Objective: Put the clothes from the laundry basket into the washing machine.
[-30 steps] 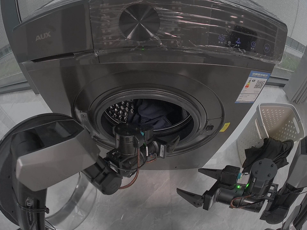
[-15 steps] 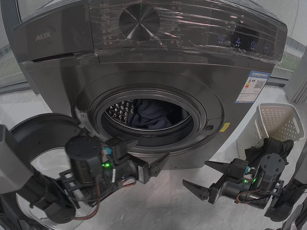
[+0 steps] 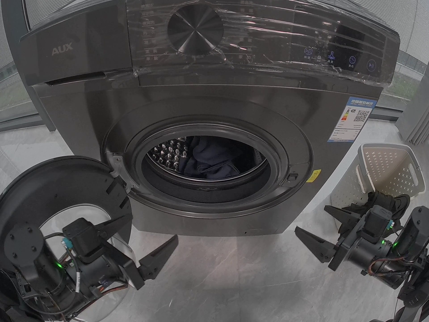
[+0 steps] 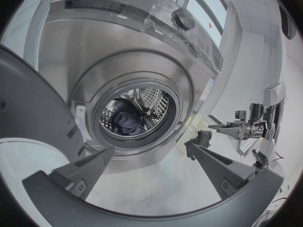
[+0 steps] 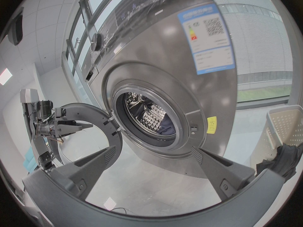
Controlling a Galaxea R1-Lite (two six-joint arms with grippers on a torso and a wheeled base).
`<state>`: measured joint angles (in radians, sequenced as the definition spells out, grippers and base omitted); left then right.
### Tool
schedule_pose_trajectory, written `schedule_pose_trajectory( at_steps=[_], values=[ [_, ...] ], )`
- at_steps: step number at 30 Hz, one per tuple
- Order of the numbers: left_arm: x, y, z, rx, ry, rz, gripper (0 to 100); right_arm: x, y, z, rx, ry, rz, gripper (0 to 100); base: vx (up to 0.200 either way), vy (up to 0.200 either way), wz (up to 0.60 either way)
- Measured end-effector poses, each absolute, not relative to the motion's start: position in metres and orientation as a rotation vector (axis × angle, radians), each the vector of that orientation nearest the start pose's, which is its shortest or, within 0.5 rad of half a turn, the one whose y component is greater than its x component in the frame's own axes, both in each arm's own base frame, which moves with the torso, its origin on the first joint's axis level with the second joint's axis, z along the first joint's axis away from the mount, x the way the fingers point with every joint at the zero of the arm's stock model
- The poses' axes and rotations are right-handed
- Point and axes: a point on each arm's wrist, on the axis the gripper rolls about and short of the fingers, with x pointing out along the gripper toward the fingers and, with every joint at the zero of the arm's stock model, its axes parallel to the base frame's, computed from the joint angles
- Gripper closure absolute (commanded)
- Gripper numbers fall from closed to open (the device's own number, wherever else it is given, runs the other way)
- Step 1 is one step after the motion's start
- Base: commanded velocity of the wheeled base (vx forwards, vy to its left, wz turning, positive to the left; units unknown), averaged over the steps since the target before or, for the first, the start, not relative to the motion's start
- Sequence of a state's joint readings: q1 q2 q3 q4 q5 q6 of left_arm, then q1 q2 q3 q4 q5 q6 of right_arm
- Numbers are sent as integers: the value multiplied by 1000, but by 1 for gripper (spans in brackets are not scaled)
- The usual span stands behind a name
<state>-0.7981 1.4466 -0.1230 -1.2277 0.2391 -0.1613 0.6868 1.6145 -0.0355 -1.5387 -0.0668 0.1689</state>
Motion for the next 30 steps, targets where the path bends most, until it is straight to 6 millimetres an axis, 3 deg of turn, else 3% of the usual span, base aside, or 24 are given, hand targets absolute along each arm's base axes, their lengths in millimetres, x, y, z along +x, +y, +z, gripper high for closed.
schedule_pose_trajectory(
  at_steps=[14,22,30],
  values=[
    [107,-82,147,-83,10,-442,0,132,85,131,138,109,464,0,-200,0,0],
    [92,-67,148,-71,17,-420,0,104,61,133,103,169,413,0,-50,0,0],
    [70,-44,143,-46,60,-371,0,69,31,132,89,163,325,0,-150,0,0]
  ],
)
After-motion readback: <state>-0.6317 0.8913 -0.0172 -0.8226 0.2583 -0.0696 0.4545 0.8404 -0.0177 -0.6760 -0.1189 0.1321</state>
